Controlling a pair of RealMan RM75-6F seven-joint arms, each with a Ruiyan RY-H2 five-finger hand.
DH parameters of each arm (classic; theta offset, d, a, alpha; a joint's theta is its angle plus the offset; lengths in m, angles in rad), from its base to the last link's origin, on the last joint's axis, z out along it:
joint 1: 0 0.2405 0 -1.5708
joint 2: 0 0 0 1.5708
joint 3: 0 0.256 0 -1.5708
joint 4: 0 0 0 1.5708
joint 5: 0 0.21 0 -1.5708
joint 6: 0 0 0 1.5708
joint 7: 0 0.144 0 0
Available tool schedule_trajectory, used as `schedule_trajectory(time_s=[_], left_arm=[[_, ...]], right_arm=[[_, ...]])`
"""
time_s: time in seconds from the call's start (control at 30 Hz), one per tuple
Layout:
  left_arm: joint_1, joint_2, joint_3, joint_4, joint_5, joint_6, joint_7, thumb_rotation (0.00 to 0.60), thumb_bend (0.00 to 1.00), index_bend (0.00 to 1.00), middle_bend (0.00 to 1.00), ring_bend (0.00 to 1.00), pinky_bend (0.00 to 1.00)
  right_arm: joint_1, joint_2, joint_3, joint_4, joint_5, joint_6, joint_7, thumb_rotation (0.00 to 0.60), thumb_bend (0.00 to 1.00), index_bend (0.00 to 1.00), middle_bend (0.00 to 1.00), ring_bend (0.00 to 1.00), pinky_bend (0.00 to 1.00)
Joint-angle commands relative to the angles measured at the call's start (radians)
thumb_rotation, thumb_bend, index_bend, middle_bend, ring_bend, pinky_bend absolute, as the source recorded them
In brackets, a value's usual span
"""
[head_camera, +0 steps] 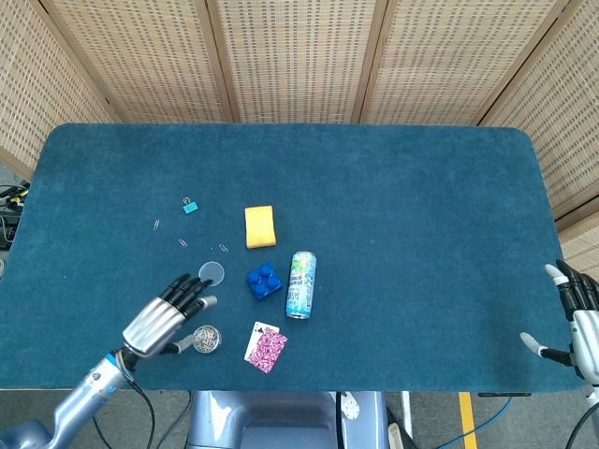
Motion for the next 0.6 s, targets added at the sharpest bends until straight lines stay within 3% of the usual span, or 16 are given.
schedule_trajectory(time_s=[0.03,0.1,0.17,0.37,0.6], left_arm=[[0.093,0.120,-0.046,-0.146,-0.113,0.107,0.089,0.600,0.16,0.00,0.00,0.00,0.00],[0.127,0.165,-0.051,-0.216,-0.158,0.133,0.124,0.600,0.04,0.00,0.00,0.00,0.00],[0.171,0.209,-0.054,-0.271,-0.201,0.177,0.149,0.600,0.00,0.00,0.00,0.00,0.00],[0.243,0.267,-0.045,-0.303,-0.218,0.242,0.139,0.600,0.00,0.00,0.00,0.00,0.00],[0.258,0.274,-0.046,-0.271,-0.218,0.228,0.089,0.600,0.00,0.00,0.00,0.00,0.00]], right_arm=[[-0.001,0.002,0.000,0.000,-0.002,0.003,0.004,0.600,0.00,0.01,0.00,0.00,0.00],[-0.002,0.004,-0.001,-0.001,-0.003,0.003,0.005,0.600,0.00,0.01,0.00,0.00,0.00],[-0.003,0.005,-0.004,-0.001,-0.009,0.005,0.007,0.600,0.00,0.01,0.00,0.00,0.00],[-0.008,0.001,-0.008,-0.001,-0.021,0.019,0.003,0.600,0.00,0.01,0.00,0.00,0.00],[-0.011,0.002,-0.008,-0.004,-0.018,0.021,0.000,0.600,0.00,0.01,0.00,0.00,0.00]])
